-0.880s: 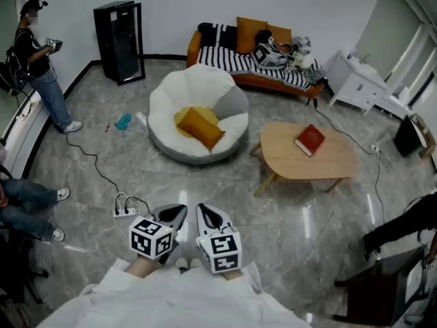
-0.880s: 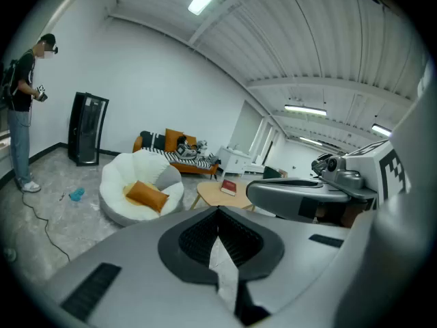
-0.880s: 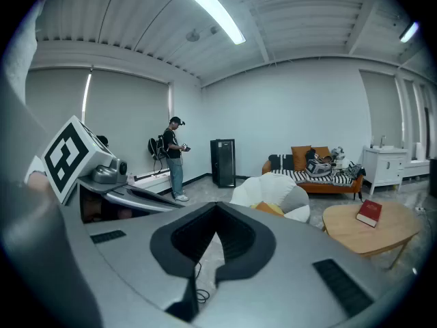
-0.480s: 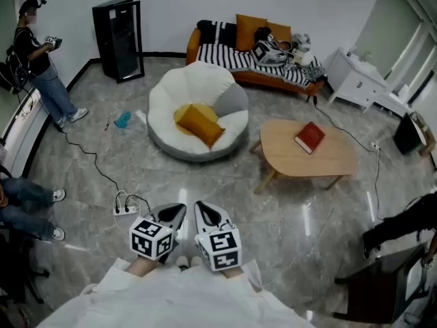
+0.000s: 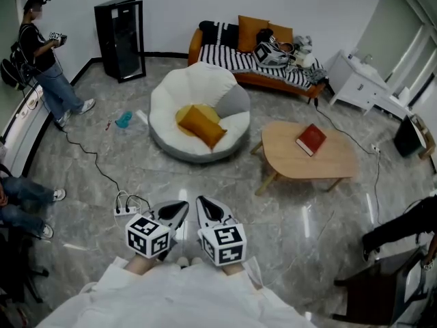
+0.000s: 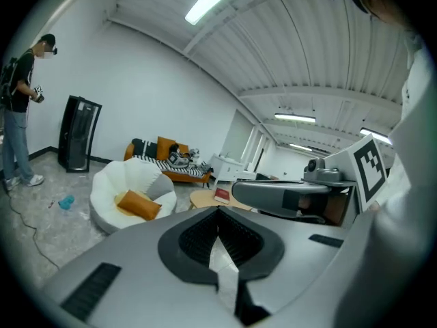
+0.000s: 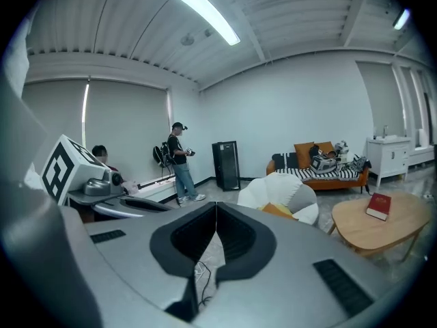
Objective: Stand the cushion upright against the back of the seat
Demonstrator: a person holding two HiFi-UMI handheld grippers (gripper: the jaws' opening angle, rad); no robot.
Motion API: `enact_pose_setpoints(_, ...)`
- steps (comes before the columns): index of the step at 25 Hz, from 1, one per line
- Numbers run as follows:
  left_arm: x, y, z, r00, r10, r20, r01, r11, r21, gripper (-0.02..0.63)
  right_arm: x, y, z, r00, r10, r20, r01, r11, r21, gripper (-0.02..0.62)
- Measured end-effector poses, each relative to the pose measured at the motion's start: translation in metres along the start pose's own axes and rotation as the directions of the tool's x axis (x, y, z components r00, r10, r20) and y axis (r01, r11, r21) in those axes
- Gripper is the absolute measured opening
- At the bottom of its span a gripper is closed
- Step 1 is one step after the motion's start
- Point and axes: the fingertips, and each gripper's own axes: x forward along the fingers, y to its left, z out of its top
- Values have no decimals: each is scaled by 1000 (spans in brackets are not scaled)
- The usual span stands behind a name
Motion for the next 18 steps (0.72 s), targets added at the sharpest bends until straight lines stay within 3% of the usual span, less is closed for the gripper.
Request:
enact_pose_setpoints(8,-15,32,-6,1000,3,10,-2,998,-56,8,21,11,-2,1000,-12,-6,12,1000,15,12)
enact_pose_setpoints(12,-10,47,1,999,-7,37,10,997,-71,8,30,18,-14,998,61,-24,-61,998,34,12)
enact_pose_setpoints(18,29,78,11,1000,-4,26,7,994,-108,8,67,-17,-14,998,49,-39,-47,998,39,12)
